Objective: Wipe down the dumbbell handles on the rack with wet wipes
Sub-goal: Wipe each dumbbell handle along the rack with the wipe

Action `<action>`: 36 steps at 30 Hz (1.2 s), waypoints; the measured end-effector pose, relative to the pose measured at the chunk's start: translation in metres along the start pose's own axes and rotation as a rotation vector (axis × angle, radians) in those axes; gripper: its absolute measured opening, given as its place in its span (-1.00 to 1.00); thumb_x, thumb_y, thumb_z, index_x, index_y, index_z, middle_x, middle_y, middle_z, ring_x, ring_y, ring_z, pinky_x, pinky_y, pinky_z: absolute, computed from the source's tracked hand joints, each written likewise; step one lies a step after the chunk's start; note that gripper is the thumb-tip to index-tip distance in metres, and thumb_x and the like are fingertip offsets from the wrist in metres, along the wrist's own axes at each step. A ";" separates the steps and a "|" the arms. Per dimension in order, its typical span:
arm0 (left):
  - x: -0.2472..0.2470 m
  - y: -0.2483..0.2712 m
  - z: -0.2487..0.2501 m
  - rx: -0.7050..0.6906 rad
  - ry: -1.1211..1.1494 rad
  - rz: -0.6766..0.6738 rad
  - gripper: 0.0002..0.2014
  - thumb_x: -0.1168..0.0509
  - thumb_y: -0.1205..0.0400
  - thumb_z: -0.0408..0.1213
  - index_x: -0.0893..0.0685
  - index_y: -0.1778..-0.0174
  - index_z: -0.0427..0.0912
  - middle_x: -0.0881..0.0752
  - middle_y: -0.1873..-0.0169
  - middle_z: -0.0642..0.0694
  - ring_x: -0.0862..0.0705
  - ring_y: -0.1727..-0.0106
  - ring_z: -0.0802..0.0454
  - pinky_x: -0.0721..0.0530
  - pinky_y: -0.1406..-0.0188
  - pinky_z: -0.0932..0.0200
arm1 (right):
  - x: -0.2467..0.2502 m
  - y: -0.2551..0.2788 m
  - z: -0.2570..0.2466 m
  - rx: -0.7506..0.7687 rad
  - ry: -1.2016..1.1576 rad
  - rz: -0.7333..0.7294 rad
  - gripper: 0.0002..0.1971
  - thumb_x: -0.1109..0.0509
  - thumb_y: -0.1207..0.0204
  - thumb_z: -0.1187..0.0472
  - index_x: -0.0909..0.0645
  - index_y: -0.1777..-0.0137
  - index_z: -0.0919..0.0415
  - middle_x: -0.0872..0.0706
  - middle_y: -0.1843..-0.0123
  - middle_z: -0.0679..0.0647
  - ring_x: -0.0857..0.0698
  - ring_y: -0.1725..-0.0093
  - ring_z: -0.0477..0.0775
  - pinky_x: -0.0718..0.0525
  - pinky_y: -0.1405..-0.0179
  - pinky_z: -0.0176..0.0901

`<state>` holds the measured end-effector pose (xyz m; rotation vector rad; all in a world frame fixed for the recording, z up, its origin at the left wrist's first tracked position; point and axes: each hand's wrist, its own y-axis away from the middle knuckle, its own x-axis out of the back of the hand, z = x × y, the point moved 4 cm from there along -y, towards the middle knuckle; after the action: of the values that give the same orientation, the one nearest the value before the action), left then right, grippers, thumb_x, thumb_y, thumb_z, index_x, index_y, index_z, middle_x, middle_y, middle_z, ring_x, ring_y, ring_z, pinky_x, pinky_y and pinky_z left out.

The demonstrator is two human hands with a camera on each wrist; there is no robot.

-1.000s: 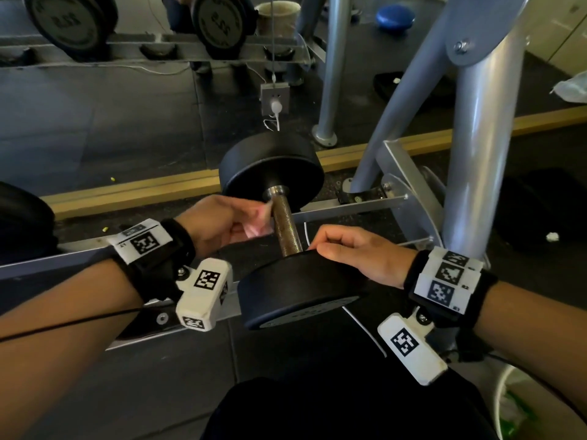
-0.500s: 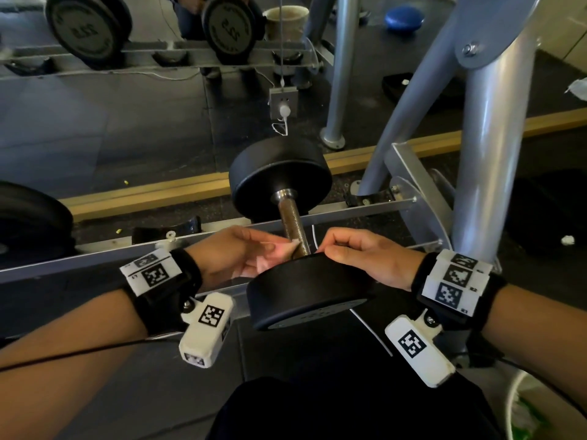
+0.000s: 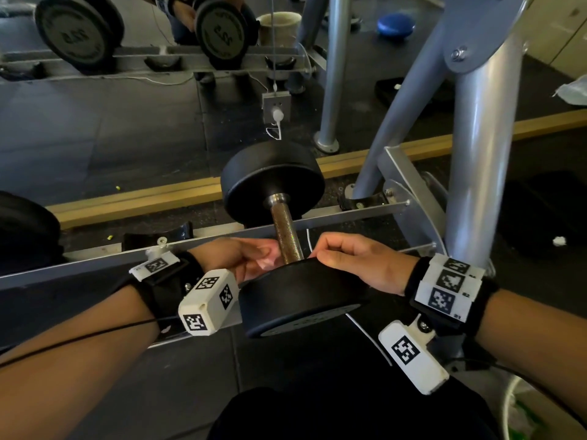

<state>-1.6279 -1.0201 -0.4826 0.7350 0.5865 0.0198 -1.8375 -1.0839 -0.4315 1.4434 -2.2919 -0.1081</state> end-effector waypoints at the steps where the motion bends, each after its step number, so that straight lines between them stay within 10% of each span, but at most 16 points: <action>1: 0.000 0.000 0.003 0.007 -0.004 -0.001 -0.65 -0.19 -0.60 -0.53 -0.72 -0.27 -0.42 -0.77 -0.18 -0.39 -0.83 -0.07 -0.13 -0.82 -0.03 0.09 | 0.000 0.000 0.000 0.000 0.000 -0.002 -0.76 -0.23 -0.70 0.00 -0.64 -0.12 0.11 -0.73 -0.04 0.12 -0.74 -0.08 0.08 -0.68 -0.18 0.03; 24: -0.014 0.003 -0.003 -0.035 0.123 0.200 -0.70 -0.04 -0.79 -0.49 -0.63 -0.31 -0.42 -0.81 -0.08 -0.36 -0.87 0.14 -0.14 -0.82 0.36 0.09 | 0.001 -0.001 0.000 0.006 0.025 -0.011 -0.75 -0.23 -0.70 -0.04 -0.64 -0.11 0.08 -0.71 -0.05 0.16 -0.73 -0.09 0.13 -0.67 -0.24 0.19; 32: 0.001 0.008 0.020 -0.137 0.100 0.242 -0.71 -0.04 -0.80 -0.43 -0.65 -0.27 -0.33 -0.84 0.06 -0.32 -0.85 0.09 -0.14 -0.80 -0.01 -0.05 | 0.002 -0.002 0.002 0.001 0.015 -0.026 -0.70 -0.24 -0.64 -0.11 -0.64 -0.13 0.08 -0.73 -0.07 0.14 -0.74 -0.11 0.12 -0.68 -0.26 0.22; 36: -0.019 -0.004 0.020 -0.175 0.024 0.273 -0.68 -0.01 -0.81 -0.48 -0.64 -0.30 -0.32 -0.78 0.08 -0.24 -0.74 0.06 -0.08 -0.81 0.18 0.12 | 0.002 -0.002 0.001 0.002 0.015 -0.018 -0.70 -0.24 -0.68 -0.07 -0.64 -0.14 0.14 -0.71 -0.09 0.21 -0.73 -0.13 0.17 -0.66 -0.28 0.26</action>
<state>-1.6347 -1.0396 -0.4638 0.6399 0.4965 0.3288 -1.8370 -1.0870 -0.4325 1.4614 -2.2677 -0.1006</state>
